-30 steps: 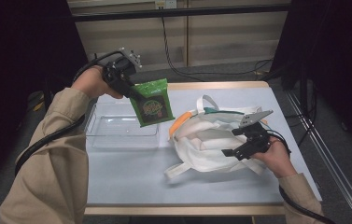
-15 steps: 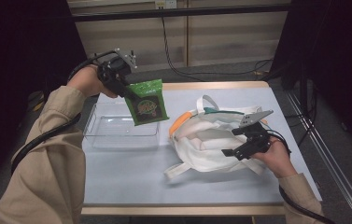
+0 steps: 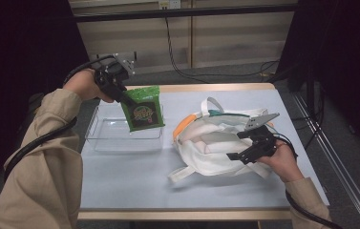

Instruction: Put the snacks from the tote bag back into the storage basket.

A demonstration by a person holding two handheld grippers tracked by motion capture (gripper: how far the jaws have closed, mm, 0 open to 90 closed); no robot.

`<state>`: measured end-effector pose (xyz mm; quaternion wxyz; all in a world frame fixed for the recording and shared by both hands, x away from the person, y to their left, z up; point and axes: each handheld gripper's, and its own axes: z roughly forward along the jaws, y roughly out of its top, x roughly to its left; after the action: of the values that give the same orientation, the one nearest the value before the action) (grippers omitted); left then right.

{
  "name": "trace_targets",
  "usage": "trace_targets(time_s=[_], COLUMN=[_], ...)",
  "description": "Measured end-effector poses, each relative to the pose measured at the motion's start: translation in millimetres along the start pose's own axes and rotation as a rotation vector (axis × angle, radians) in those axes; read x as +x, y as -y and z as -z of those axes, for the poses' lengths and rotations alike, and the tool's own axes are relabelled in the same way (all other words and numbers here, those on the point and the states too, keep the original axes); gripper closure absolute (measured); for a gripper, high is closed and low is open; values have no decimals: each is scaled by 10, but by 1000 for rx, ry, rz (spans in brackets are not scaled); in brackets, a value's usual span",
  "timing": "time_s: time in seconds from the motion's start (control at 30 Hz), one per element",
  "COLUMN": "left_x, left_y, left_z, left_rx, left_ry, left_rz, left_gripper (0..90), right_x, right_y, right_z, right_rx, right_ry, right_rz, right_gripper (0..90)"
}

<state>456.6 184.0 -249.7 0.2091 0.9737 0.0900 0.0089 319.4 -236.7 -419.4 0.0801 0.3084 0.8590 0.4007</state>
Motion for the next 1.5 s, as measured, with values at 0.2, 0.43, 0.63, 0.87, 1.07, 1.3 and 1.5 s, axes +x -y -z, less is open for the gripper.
trace_targets(time_s=[0.2, 0.43, 0.63, 0.87, 1.07, 1.3, 1.5], left_x=[36, 63, 73, 77, 66, 59, 76], left_y=[77, 131, 165, 179, 193, 214, 269], left_z=[6, -11, -42, -114, -160, -209, -195], left_rx=[7, -2, -5, 3, 3, 18, 21], left_ry=[-9, -3, -8, -5, 2, 9, 5], left_rz=[-5, 23, 20, 8, 9, -1, 8], left_gripper=[750, 750, 749, 749, 748, 746, 746], right_x=[-3, -1, 0, -1, -5, 4, 6], right_y=[6, 10, 11, 10, 16, 12, 15], right_z=[-2, -9, -11, -3, -3, 0, -10], right_rx=[6, 7, 8, 6, 4, 4, 7], right_ry=[4, -2, -1, 1, 1, 0, -1], right_rz=[-1, -4, -4, -3, -5, 1, 2], right_gripper=[45, 45, 45, 45, 45, 45, 45])
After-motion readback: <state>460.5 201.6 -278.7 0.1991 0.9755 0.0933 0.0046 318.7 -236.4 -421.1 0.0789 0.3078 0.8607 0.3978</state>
